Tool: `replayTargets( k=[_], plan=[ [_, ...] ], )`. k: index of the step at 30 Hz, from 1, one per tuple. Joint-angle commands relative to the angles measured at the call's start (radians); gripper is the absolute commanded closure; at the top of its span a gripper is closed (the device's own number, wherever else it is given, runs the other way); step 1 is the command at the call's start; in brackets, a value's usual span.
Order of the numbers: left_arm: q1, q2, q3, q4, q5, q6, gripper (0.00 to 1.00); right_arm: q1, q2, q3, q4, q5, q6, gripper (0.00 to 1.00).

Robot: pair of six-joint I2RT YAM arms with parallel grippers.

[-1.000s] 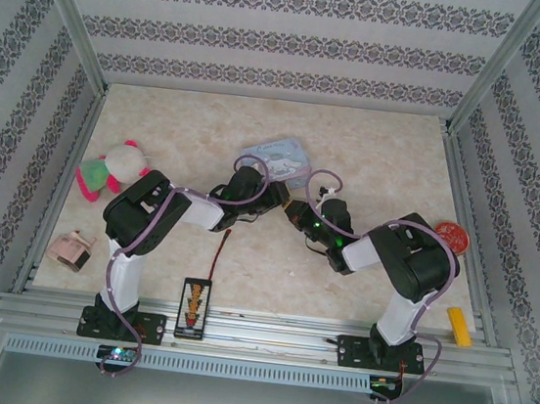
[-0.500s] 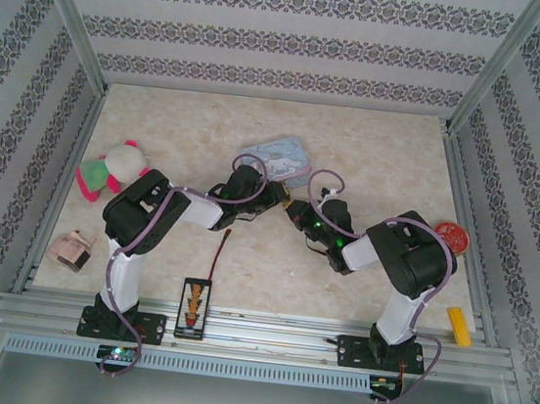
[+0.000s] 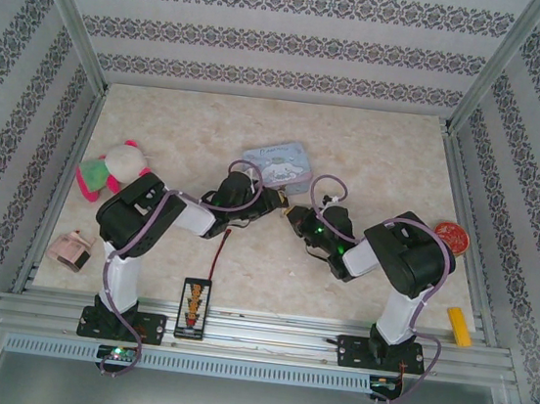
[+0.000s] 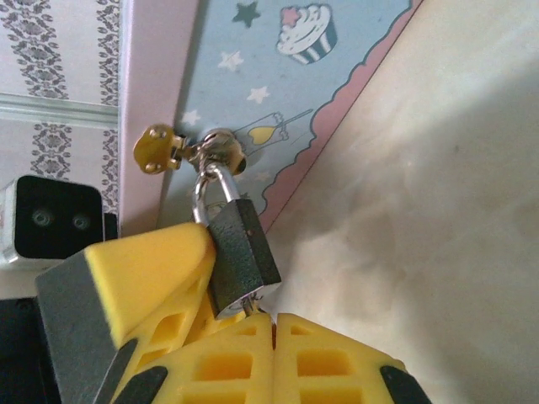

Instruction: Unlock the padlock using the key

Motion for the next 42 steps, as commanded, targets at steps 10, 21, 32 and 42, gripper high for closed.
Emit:
replayTargets(
  k=[10,21,32,42],
  plan=[
    [-0.046,-0.019,-0.059,0.058,0.140,-0.008,1.00,0.031,0.010,0.004,0.124,0.049,0.035,0.99],
    [-0.023,-0.053,-0.041,-0.044,0.182,-0.022,1.00,0.040,-0.091,-0.061,0.037,0.057,-0.083,0.78],
    [-0.005,-0.097,0.050,-0.290,0.218,0.044,1.00,0.084,-0.343,-0.070,-0.358,0.131,-0.312,0.76],
    [0.017,-0.091,0.079,-0.373,0.230,0.035,1.00,0.177,-0.589,0.109,-1.028,0.364,-0.620,0.74]
  ],
)
